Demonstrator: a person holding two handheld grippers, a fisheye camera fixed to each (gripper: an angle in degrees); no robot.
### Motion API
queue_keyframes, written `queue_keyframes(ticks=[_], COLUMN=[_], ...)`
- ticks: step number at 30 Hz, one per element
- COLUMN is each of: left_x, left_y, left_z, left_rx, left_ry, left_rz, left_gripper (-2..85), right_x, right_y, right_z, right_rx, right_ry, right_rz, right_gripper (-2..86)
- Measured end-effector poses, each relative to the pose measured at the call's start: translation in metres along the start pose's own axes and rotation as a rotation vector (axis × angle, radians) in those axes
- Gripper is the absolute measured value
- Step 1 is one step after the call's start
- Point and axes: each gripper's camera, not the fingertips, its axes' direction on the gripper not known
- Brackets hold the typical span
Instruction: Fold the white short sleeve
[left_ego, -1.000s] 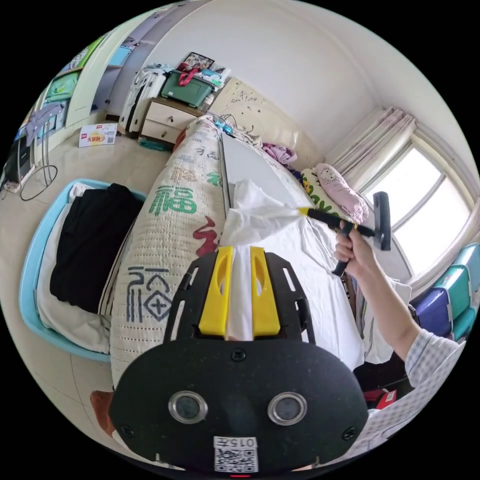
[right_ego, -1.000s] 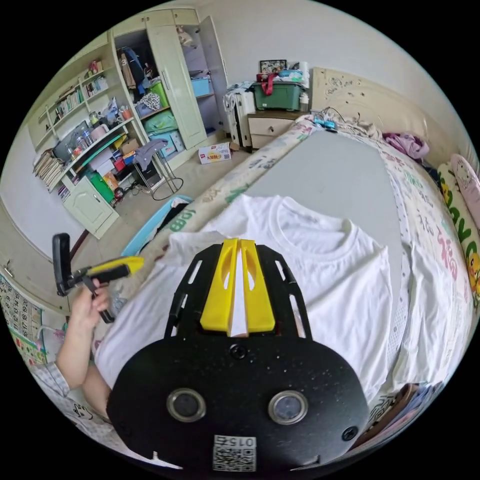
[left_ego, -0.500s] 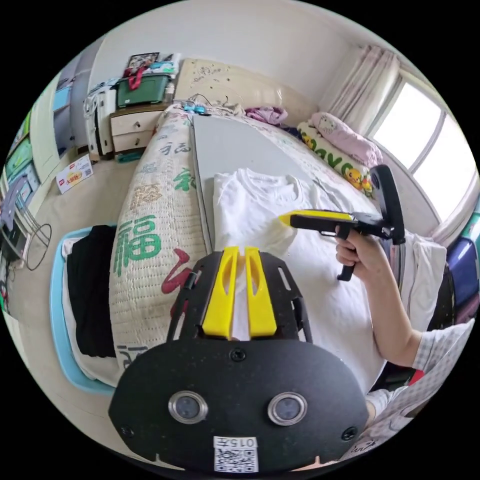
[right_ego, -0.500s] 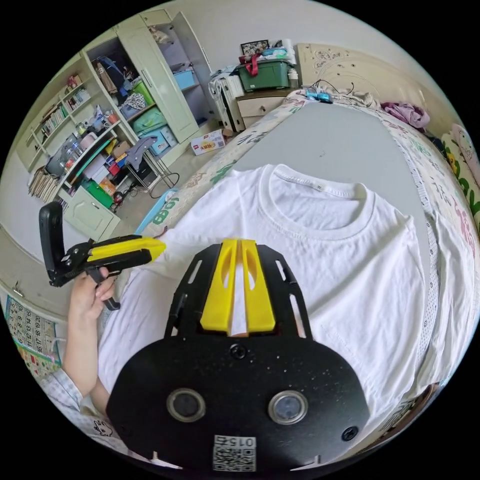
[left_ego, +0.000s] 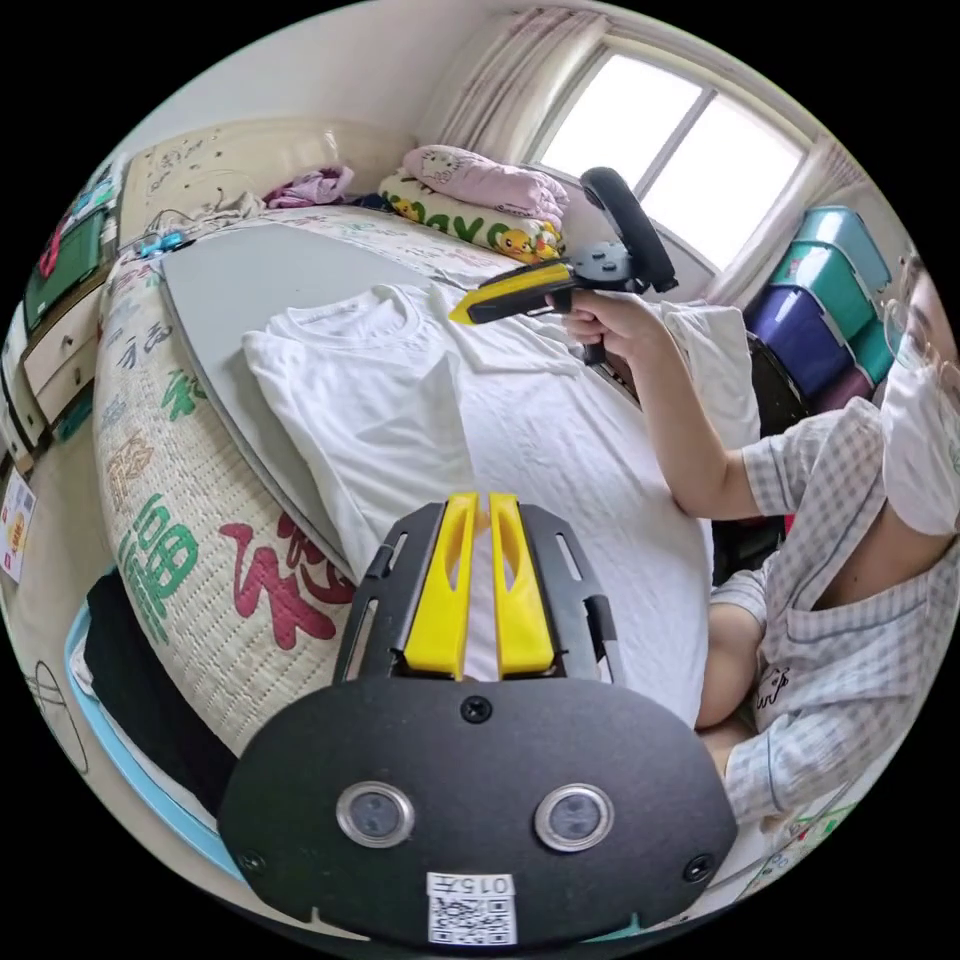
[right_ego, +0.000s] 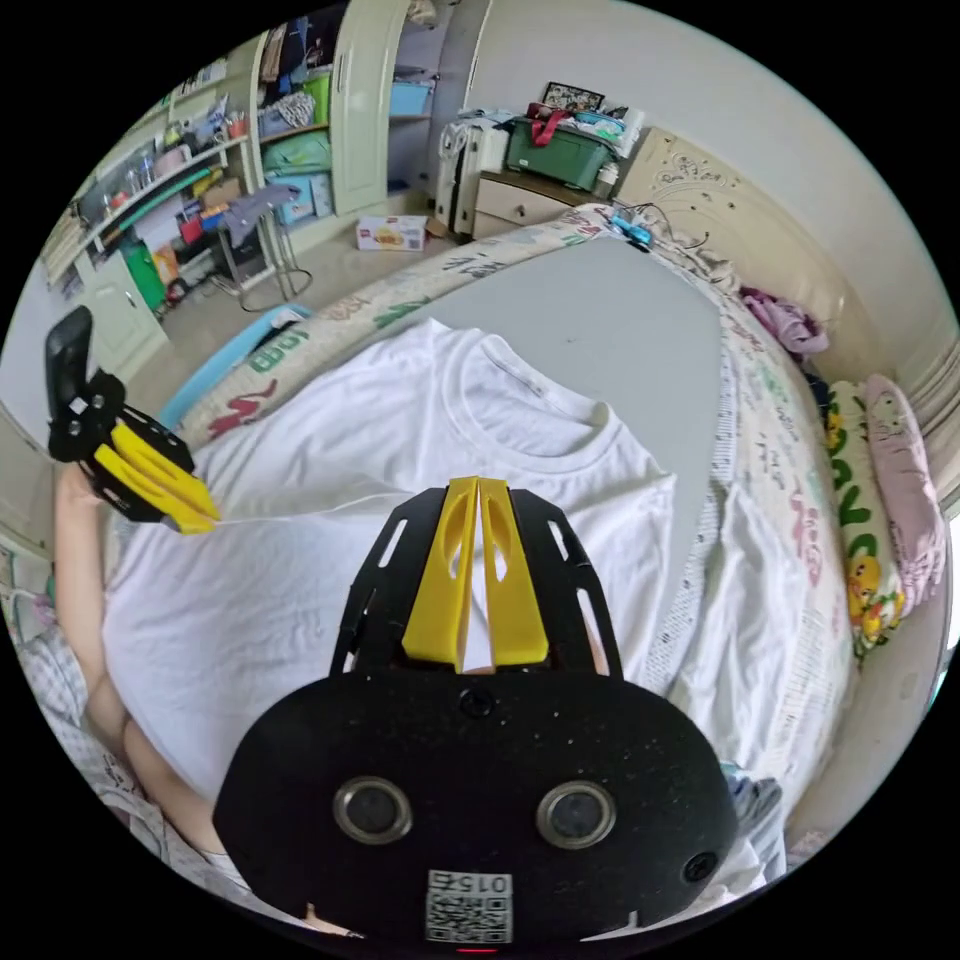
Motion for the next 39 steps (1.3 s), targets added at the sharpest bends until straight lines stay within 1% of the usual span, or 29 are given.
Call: queue_keyframes(ticks=[1, 3, 6, 8, 11, 13, 15, 17, 22, 25, 28, 29, 30, 32, 33, 35, 37, 39], left_x=[0.003, 0.008, 0.012, 0.011, 0.007, 0.006, 0.002, -0.003, -0.005, -0.008, -0.012, -0.012, -0.013, -0.011, -0.010, -0.011, -0.014, -0.018], left_y=[0.001, 0.002, 0.004, 0.004, 0.002, 0.000, -0.001, -0.002, 0.000, 0.002, 0.004, 0.004, 0.003, -0.001, -0.002, -0.005, -0.005, -0.004], left_z=[0.001, -0.002, -0.014, -0.016, -0.001, 0.008, 0.016, 0.024, 0.017, 0.010, 0.010, 0.009, 0.008, 0.009, 0.011, 0.020, 0.024, 0.023], left_rx=[-0.017, -0.004, 0.098, 0.126, 0.057, 0.030, -0.015, -0.071, -0.055, -0.029, -0.041, -0.027, -0.018, -0.012, -0.021, -0.073, -0.094, -0.091], left_ry=[0.004, 0.018, 0.030, -0.001, -0.033, -0.044, -0.063, -0.092, -0.063, -0.036, -0.049, -0.034, -0.026, -0.004, -0.012, -0.096, -0.106, -0.116], left_rz=[0.026, 0.070, 0.102, 0.089, 0.084, 0.089, 0.075, 0.053, 0.060, 0.062, 0.059, 0.061, 0.059, 0.069, 0.075, 0.058, 0.053, 0.035], left_gripper=[1.0, 1.6, 4.6, 7.7, 6.6, 5.4, 3.2, 0.4, -0.5, -0.3, 0.9, 4.4, 6.1, 7.7, 7.6, 6.2, 4.4, 0.9], right_x=[-0.001, 0.000, 0.001, -0.003, -0.013, -0.017, -0.020, -0.026, -0.035, -0.035, -0.034, -0.033, -0.033, -0.032, -0.032, -0.034, -0.034, -0.035], right_y=[-0.001, -0.002, -0.006, -0.012, -0.019, -0.023, -0.025, -0.028, -0.032, -0.035, -0.037, -0.039, -0.040, -0.043, -0.043, -0.045, -0.046, -0.047], right_z=[-0.002, -0.007, -0.010, -0.003, 0.008, 0.012, 0.014, 0.017, 0.018, 0.015, 0.017, 0.017, 0.016, 0.013, 0.012, 0.012, 0.013, 0.016], right_rx=[-0.002, 0.038, 0.077, 0.030, -0.052, -0.080, -0.093, -0.127, -0.169, -0.149, -0.169, -0.168, -0.165, -0.149, -0.146, -0.150, -0.164, -0.176], right_ry=[0.042, 0.039, -0.071, -0.122, -0.123, -0.133, -0.145, -0.132, -0.059, -0.035, -0.062, -0.067, -0.070, -0.085, -0.089, -0.098, -0.085, -0.078], right_rz=[0.002, 0.015, 0.000, -0.049, -0.131, -0.164, -0.188, -0.231, -0.298, -0.296, -0.303, -0.299, -0.294, -0.291, -0.293, -0.306, -0.313, -0.314], right_gripper=[-0.8, -0.5, 1.7, 6.4, 10.0, 9.2, 6.4, 1.8, -0.4, -0.5, 0.3, 1.2, 1.9, 5.0, 5.5, 7.0, 7.4, 7.5])
